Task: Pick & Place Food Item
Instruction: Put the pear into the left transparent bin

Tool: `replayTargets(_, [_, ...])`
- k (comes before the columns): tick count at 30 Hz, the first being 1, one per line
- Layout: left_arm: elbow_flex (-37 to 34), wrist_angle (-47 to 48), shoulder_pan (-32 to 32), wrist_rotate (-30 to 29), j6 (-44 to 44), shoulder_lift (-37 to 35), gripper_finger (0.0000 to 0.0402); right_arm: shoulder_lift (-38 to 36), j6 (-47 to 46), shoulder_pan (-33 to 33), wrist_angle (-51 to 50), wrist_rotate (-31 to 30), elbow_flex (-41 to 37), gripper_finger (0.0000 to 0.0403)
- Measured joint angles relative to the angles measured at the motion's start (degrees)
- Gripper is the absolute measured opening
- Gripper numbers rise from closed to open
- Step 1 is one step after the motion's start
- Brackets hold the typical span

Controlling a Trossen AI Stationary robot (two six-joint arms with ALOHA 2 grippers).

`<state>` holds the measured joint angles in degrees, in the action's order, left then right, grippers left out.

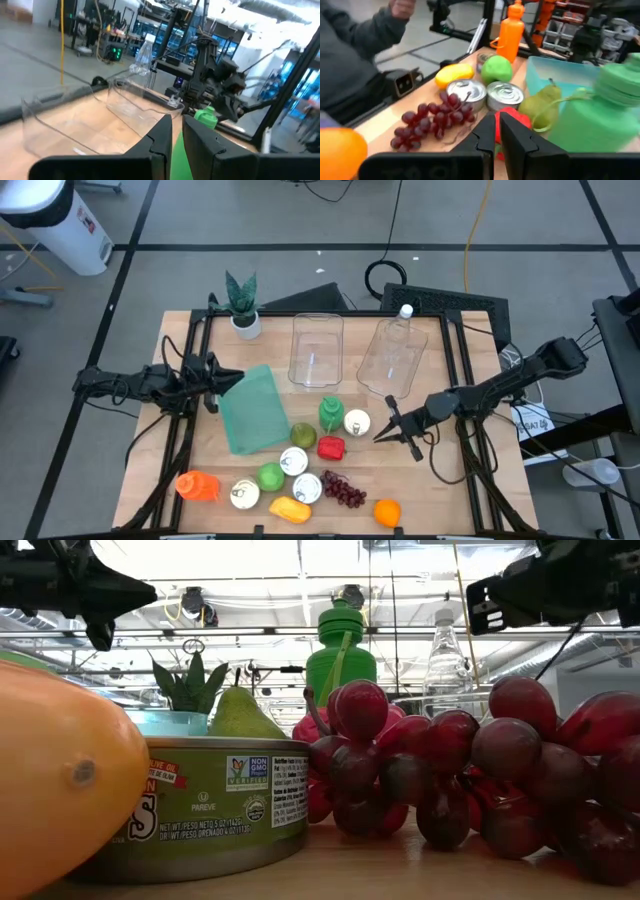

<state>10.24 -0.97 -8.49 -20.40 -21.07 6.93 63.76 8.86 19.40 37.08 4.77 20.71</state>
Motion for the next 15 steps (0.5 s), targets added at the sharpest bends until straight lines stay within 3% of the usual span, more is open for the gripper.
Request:
replayTargets(6, [0.00, 1.40, 0.00, 3.94, -0.52, 1.83, 0.0051, 3.99, 0.86, 1.96, 5.37, -0.08, 0.00, 0.0018])
replayTargets(15, [0.00, 0.03, 0.00, 3.90, 0.99, 5.25, 0.0051, 4.60, 1.76, 2.10, 6.08, -0.17, 0.00, 0.0018])
